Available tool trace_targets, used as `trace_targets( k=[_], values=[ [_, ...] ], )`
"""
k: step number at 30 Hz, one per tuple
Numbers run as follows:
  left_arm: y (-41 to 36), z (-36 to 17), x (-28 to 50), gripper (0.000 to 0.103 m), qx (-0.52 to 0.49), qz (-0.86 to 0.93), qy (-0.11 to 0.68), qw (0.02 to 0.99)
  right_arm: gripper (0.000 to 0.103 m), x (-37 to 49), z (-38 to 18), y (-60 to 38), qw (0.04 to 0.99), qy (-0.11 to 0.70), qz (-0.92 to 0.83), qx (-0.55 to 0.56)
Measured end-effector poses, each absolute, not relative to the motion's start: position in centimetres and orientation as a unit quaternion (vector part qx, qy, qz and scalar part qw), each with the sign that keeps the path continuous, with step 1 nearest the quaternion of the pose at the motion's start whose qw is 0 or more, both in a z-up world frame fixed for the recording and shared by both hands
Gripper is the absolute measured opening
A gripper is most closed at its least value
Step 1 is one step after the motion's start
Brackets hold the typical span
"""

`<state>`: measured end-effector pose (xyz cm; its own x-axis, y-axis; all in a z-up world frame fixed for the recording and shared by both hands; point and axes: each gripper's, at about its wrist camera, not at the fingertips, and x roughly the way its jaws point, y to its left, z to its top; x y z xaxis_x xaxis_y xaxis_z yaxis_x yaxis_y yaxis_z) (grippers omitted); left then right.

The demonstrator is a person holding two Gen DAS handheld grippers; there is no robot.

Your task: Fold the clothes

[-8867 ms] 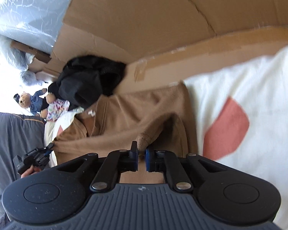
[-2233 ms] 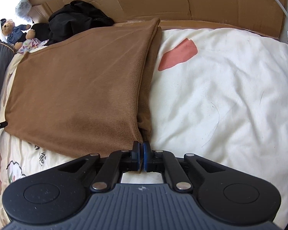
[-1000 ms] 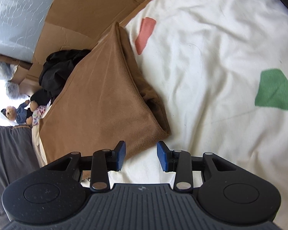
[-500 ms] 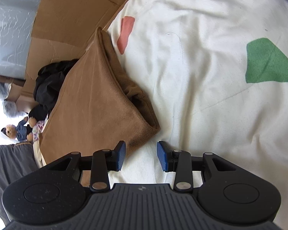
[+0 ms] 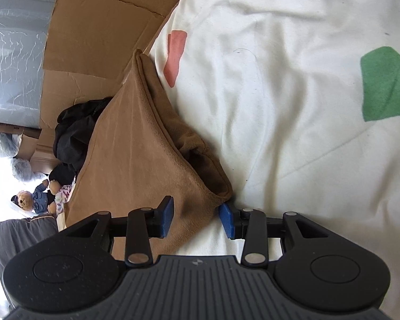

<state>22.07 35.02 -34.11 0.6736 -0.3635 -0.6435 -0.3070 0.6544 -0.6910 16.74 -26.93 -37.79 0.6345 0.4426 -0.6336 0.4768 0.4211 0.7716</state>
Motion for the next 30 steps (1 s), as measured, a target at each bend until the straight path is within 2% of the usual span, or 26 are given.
trace_targets(
  k=[6,11,18,21,22,24,27,30],
  values=[
    [35.8,-34.4,21.8,0.040,-0.423,-0.035,0.403,0.811,0.041,15.0,-37.8,-26.9,0.719,0.424,-0.015,0.550],
    [35.8,-34.5,21.5,0.030,-0.426,-0.015,0.399,0.812,0.040,14.8,-37.8,-26.6,0.733,0.422,-0.015,0.533],
    [34.7,-33.9,21.9,0.034,-0.407,0.004,0.406,0.819,0.040,15.9,-38.2,-26.8,0.739,0.404,-0.016,0.539],
    [35.6,-34.4,22.6,0.019,-0.374,0.000,0.423,0.825,0.039,16.2,-38.1,-26.7,0.742,0.408,-0.016,0.532],
    [35.5,-34.2,22.7,0.017,-0.363,0.006,0.430,0.827,0.029,16.4,-38.0,-26.7,0.744,0.412,-0.017,0.525],
    [35.2,-33.8,22.8,0.011,-0.350,0.013,0.435,0.829,0.016,16.7,-37.9,-26.8,0.748,0.427,-0.025,0.509],
    [35.1,-33.3,22.8,0.008,-0.332,0.011,0.439,0.835,0.009,16.7,-37.7,-26.9,0.751,0.433,-0.018,0.498],
    [35.5,-32.9,22.2,0.007,-0.336,0.013,0.436,0.835,0.007,16.9,-37.0,-27.0,0.758,0.440,-0.015,0.482]
  ],
)
